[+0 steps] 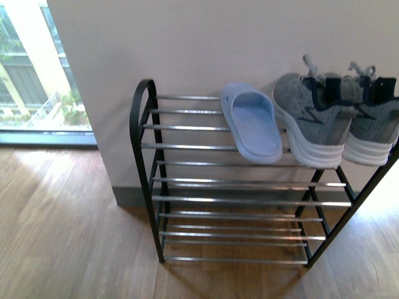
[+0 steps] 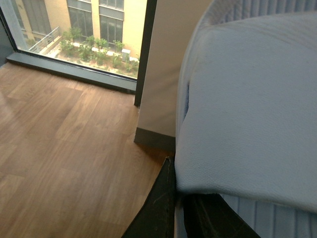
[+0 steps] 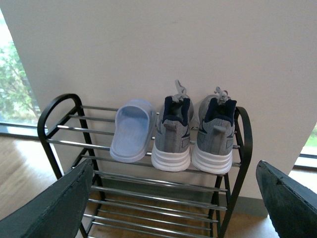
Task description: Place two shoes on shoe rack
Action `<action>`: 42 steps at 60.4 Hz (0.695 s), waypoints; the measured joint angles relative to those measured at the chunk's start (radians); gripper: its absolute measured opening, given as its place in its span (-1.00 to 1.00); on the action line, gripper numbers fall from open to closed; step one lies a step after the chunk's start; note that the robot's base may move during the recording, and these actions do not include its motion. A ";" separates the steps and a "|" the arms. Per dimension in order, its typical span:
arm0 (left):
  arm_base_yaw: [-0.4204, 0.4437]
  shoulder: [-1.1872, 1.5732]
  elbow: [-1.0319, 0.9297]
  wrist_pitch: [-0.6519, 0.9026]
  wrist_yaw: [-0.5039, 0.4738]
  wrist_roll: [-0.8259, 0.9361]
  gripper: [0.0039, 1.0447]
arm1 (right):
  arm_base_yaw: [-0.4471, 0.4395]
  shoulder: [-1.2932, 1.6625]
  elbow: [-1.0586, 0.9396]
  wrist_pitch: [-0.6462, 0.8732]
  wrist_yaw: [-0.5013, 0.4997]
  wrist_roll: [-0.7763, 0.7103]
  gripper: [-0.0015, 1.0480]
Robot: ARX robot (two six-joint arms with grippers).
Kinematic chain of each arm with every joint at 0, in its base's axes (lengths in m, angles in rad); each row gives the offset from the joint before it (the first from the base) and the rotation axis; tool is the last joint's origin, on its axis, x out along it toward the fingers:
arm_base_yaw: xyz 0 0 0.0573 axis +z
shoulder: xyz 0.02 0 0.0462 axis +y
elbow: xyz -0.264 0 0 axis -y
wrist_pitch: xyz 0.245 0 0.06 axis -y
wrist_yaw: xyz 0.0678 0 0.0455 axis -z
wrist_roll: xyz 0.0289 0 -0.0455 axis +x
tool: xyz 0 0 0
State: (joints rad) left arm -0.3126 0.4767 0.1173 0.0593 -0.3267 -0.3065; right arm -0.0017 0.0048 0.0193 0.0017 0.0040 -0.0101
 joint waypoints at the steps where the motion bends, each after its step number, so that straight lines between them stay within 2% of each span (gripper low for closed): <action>1: 0.010 0.048 0.024 0.038 0.019 -0.023 -0.97 | 0.000 0.000 0.000 0.000 0.000 0.000 0.82; 6: 0.014 0.285 0.144 0.183 0.062 -0.100 -0.97 | 0.000 0.000 0.000 0.000 -0.001 0.000 0.82; 13: -0.018 0.579 0.282 0.324 0.075 -0.111 -0.97 | 0.000 0.000 0.000 0.000 -0.001 0.000 0.82; 24: -0.045 0.938 0.463 0.356 0.104 -0.117 -0.97 | 0.000 0.000 0.000 0.000 -0.001 0.000 0.82; 42: -0.070 1.340 0.815 0.328 0.117 -0.106 -0.97 | 0.000 0.000 0.000 0.000 -0.001 0.000 0.82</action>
State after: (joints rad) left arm -0.3828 1.8168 0.9325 0.3874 -0.2092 -0.4122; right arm -0.0017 0.0048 0.0193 0.0017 0.0029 -0.0101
